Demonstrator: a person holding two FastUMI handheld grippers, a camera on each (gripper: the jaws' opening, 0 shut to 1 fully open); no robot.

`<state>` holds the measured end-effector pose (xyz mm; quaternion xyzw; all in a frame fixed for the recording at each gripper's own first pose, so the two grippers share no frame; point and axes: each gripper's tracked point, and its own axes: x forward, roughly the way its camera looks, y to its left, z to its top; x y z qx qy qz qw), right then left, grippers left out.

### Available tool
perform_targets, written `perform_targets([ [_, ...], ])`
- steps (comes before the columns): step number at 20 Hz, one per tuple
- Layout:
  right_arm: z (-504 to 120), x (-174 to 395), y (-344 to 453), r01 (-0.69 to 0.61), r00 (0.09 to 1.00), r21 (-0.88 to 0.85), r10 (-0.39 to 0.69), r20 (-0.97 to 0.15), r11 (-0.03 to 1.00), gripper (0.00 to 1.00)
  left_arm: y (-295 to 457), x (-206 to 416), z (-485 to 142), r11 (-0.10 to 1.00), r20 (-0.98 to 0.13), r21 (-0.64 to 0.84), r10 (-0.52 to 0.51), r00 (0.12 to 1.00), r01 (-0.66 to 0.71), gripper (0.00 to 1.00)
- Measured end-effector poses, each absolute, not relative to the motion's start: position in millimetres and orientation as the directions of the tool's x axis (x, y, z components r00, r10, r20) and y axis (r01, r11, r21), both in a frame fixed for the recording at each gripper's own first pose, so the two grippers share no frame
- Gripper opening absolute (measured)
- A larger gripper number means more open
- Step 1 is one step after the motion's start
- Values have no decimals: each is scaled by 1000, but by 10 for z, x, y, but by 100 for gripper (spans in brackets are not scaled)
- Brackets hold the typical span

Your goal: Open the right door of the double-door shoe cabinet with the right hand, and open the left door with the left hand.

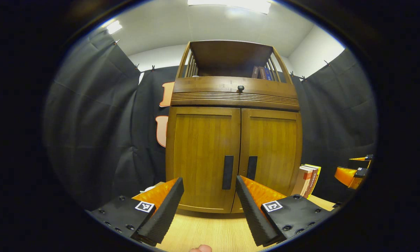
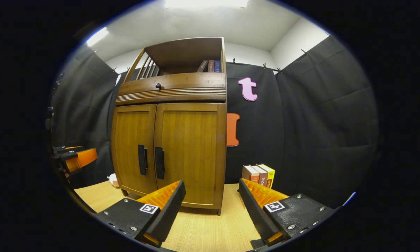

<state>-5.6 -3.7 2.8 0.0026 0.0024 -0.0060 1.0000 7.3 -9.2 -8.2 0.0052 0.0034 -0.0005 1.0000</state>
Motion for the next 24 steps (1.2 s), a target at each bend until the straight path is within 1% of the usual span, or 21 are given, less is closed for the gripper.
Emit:
perform_targets([
  [3, 60, -36, -19, 5, 1000, -7, -5, 0, 1000, 94, -67, 57, -80, 1000, -6, 16, 7, 1000, -7, 93],
  [4, 61, -39, 6, -2, 1000, -8, 2, 0, 1000, 98, -49, 43, -87, 1000, -8, 20, 11, 1000, -11, 93],
  [5, 63, -22, 28, -9, 1000, -9, 9, -1, 1000, 94, -29, 25, -88, 1000, -8, 22, 14, 1000, -13, 95],
  [6, 77, -13, 55, -17, 1000, -9, 17, 2, 1000, 94, 1, 1, -91, 1000, -10, 22, 18, 1000, -18, 96],
  [7, 113, -18, 82, -24, 1000, -13, 24, 7, 1000, 90, 10, -11, -88, 1000, -9, 20, 23, 1000, -23, 93],
  [8, 151, -1, 92, -31, 999, -21, 31, 17, 999, 94, 23, -19, -89, 999, -8, 19, 28, 1000, -28, 93],
  [10, 256, 76, 106, -40, 998, -47, 42, 41, 998, 94, 51, -36, -92, 999, -9, 17, 37, 999, -36, 93],
  [11, 325, 128, 125, -48, 997, -60, 51, 55, 997, 90, 65, -40, -94, 999, -10, 18, 40, 999, -40, 93],
  [12, 385, 188, 152, -59, 996, -70, 64, 70, 996, 94, 74, -42, -100, 999, -10, 22, 43, 999, -43, 93],
  [14, 433, 355, 283, -97, 991, -66, 103, 90, 993, 94, 107, -68, -106, 998, -9, 29, 52, 999, -51, 94],
  [19, 355, 910, 757, -205, 975, -21, 206, 78, 979, 94, 172, -120, -137, 997, -19, 33, 73, 997, -72, 93],
  [20, 348, 1046, 885, -227, 971, -12, 227, 78, 974, 98, 180, -140, -138, 997, -18, 32, 75, 997, -75, 93],
  [21, 340, 1181, 992, -248, 966, -8, 248, 75, 969, 94, 192, -158, -131, 996, -17, 30, 80, 997, -80, 93],
  [24, 169, 1550, 1268, -283, 957, -15, 284, 54, 959, 94, 253, -203, -150, 995, -19, 25, 95, 995, -94, 93],
])
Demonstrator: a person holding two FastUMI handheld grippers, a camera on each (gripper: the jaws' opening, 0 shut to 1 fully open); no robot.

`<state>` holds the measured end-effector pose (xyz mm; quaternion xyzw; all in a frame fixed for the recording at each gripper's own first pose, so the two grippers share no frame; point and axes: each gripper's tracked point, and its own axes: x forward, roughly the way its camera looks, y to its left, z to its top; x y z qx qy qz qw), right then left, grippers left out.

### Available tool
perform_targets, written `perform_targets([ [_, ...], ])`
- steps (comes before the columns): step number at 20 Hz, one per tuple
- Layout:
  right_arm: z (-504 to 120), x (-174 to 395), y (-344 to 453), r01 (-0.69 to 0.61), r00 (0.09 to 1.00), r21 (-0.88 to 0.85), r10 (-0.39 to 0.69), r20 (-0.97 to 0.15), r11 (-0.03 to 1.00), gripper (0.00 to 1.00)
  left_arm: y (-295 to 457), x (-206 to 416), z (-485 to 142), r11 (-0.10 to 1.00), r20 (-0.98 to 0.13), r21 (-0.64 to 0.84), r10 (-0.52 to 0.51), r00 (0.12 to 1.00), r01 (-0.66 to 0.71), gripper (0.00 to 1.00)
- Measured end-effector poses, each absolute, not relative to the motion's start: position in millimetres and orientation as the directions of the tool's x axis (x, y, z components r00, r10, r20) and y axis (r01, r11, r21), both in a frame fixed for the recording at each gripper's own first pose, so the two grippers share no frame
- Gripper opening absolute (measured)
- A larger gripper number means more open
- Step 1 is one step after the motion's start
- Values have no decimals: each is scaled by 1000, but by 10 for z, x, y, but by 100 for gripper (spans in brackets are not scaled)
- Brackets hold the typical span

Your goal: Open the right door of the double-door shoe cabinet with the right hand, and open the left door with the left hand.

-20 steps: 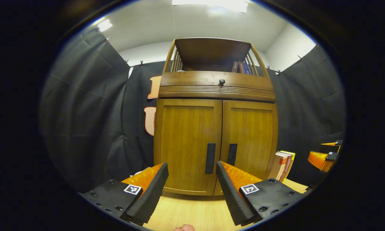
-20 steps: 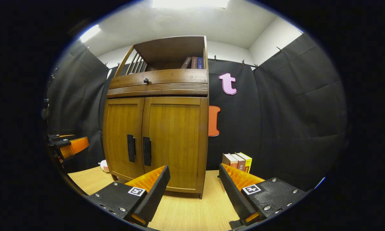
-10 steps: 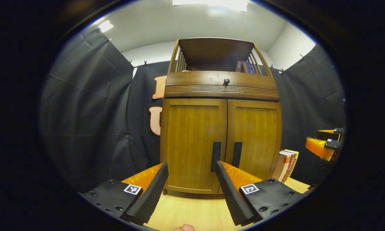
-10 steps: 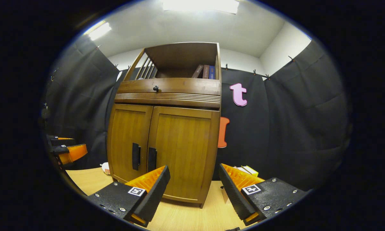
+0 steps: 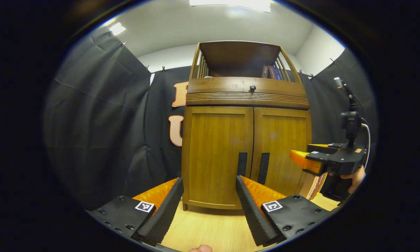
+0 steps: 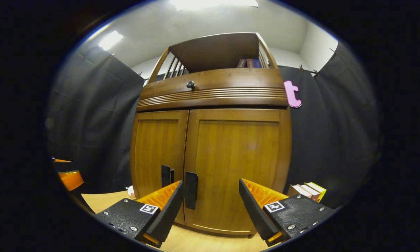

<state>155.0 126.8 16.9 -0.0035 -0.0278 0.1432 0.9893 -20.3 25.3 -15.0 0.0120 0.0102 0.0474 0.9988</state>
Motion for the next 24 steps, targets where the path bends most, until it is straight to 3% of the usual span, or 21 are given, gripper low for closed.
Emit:
perform_targets([
  [2, -5, 1811, 1473, -304, 953, 4, 304, 5, 953, 94, 330, -224, -181, 993, -26, 19, 113, 993, -113, 94],
  [3, -123, 1951, 1556, -305, 952, 11, 305, -20, 952, 98, 367, -238, -186, 992, -30, 15, 123, 992, -123, 96],
  [4, -218, 2045, 1606, -303, 952, 17, 304, -39, 953, 98, 407, -245, -187, 991, -34, 12, 132, 991, -132, 93],
  [6, -403, 2258, 1666, -293, 953, 33, 295, -75, 955, 94, 503, -267, -210, 988, -36, 17, 155, 987, -155, 93],
  [7, -479, 2353, 1701, -288, 953, 43, 291, -86, 957, 98, 558, -279, -211, 985, -35, 20, 170, 985, -169, 93],
  [12, -593, 2445, 1782, -268, 957, 46, 271, -100, 962, 94, 811, -298, -217, 974, -34, 30, 224, 974, -223, 93],
  [13, -619, 2464, 1784, -254, 961, 36, 256, -108, 967, 98, 847, -295, -199, 972, -29, 41, 232, 972, -230, 99],
  [14, -616, 2460, 1758, -233, 967, 25, 235, -101, 972, 90, 901, -305, -204, 969, -26, 49, 243, 970, -241, 96],
  [15, -623, 2497, 1758, -223, 971, 9, 223, -91, 975, 96, 947, -315, -210, 967, -25, 50, 252, 967, -250, 96],
  [17, -622, 2557, 1710, -183, 981, -41, 180, -75, 982, 87, 1026, -307, -239, 964, -30, 49, 263, 964, -262, 93],
  [19, -635, 2559, 1728, -177, 983, -39, 174, -64, 983, 76, 1057, -304, -244, 962, -33, 46, 271, 962, -269, 99],
  [20, -662, 2567, 1750, -180, 982, -37, 178, -64, 983, 75, 1061, -306, -258, 962, -34, 45, 272, 962, -270, 99],
  [22, -682, 2545, 1805, -198, 979, -29, 197, -54, 980, 59, 1049, -300, -271, 962, -36, 42, 270, 962, -269, 96],
  [23, -789, 2558, 1873, -231, 968, -16, 228, -106, 973, 51, 1039, -293, -264, 964, -36, 42, 265, 964, -264, 93],
  [24, -698, 2510, 1847, -226, 972, 8, 226, -70, 974, 43, 1019, -287, -262, 965, -34, 46, 260, 965, -258, 99],
])
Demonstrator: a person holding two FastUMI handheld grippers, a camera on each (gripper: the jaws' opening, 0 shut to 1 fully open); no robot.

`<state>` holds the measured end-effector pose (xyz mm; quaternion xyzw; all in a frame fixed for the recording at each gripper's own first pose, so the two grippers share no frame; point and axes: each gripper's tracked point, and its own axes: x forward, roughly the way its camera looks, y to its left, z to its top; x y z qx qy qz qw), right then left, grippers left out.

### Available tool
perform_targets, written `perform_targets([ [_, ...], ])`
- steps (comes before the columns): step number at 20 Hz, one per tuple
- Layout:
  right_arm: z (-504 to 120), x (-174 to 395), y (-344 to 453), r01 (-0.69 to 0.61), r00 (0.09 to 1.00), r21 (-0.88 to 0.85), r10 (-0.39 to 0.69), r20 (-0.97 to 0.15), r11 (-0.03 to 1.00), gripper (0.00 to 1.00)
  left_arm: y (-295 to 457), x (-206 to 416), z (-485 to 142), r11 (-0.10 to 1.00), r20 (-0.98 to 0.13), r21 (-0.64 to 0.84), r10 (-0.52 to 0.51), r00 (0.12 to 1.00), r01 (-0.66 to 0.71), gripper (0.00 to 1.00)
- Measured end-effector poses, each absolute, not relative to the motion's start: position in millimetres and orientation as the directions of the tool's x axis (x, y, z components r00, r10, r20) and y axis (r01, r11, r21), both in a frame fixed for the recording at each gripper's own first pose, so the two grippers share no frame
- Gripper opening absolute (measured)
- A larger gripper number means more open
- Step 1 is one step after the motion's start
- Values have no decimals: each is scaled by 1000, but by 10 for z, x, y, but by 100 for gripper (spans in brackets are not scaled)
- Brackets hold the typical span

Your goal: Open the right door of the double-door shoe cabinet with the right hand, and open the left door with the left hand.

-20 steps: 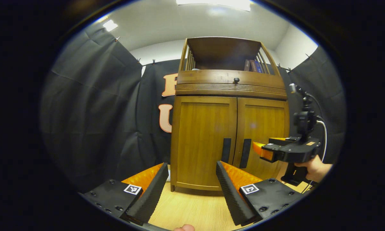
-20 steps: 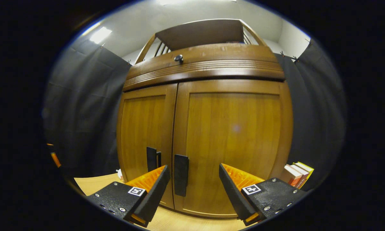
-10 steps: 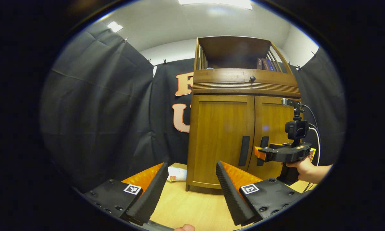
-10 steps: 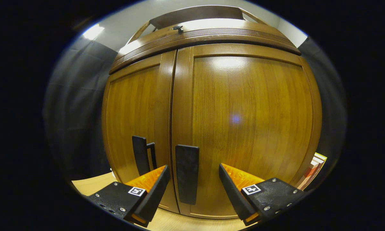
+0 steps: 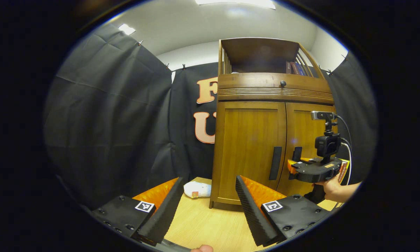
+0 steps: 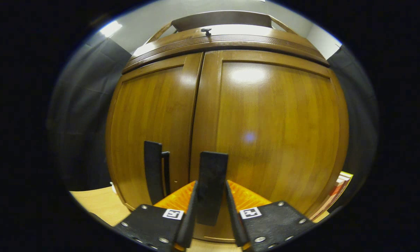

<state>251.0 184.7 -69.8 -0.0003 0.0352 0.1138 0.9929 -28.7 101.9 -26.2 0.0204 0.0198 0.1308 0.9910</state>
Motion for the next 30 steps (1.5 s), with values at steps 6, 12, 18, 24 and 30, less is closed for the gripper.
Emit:
perform_targets([
  [6, -796, 2537, 1906, -275, 954, 26, 276, -117, 961, 27, 900, -321, -209, 969, -21, 62, 239, 971, -237, 93],
  [12, -826, 2512, 1900, -249, 958, 49, 253, -132, 967, 27, 715, -342, -171, 978, -17, 62, 200, 980, -199, 93],
  [18, -713, 2504, 1929, -285, 950, 47, 288, -117, 957, 27, 617, -452, -180, 982, -31, 66, 182, 983, -179, 94],
  [24, -665, 2340, 1934, -308, 943, 72, 314, -112, 949, 27, 516, -474, -200, 985, -46, 66, 161, 986, -158, 94],
  [30, -670, 2229, 1910, -326, 936, 77, 333, -111, 942, 27, 249, -406, -208, 993, -46, 63, 104, 993, -101, 94],
])
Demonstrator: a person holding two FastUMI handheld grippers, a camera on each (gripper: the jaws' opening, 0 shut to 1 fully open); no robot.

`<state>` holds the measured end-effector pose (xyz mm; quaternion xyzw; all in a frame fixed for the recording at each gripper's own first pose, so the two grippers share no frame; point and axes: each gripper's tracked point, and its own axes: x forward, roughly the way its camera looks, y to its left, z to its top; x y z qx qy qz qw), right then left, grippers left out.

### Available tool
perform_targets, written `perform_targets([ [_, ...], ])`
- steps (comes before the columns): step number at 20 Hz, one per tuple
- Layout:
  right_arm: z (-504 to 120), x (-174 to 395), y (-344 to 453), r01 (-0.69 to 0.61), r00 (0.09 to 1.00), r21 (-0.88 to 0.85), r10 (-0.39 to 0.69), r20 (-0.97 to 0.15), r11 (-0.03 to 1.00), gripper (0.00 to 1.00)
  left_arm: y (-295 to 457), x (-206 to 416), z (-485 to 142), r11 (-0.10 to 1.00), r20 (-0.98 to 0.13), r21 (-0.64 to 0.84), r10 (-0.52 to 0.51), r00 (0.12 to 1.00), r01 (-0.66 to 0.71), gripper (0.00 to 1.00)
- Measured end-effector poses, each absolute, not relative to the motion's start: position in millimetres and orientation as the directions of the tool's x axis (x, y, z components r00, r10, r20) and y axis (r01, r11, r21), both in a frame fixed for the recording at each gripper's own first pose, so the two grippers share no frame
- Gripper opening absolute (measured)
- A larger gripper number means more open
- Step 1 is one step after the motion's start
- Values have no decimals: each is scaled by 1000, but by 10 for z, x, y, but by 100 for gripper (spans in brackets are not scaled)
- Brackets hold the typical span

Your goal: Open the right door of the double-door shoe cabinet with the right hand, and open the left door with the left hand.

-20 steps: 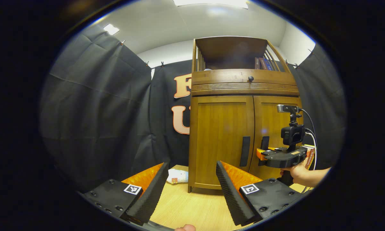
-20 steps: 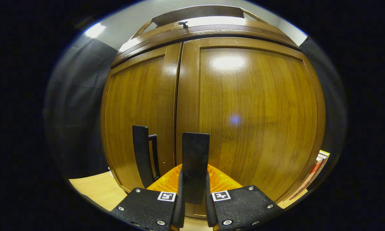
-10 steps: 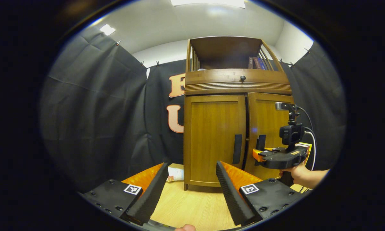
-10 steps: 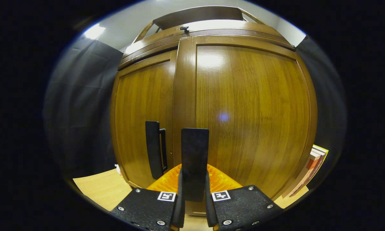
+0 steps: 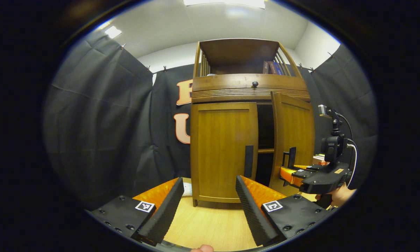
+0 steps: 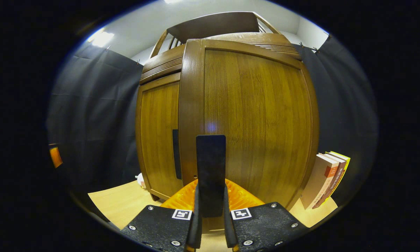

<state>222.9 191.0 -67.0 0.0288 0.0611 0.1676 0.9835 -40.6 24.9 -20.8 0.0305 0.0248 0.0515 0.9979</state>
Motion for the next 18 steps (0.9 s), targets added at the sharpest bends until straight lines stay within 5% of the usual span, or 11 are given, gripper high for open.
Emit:
perform_targets([
  [11, -705, 2082, 1719, -291, 945, 69, 298, -132, 954, 23, -300, -275, -292, 998, -67, 56, 6, 998, -2, 94],
  [13, -676, 2029, 1655, -267, 952, 87, 276, -133, 960, 29, -412, -267, -305, 998, -75, 57, -13, 997, 17, 96],
  [18, -715, 2004, 1451, -186, 970, 75, 195, -145, 980, 22, -692, -228, -281, 994, -70, 77, -69, 995, 74, 94],
])
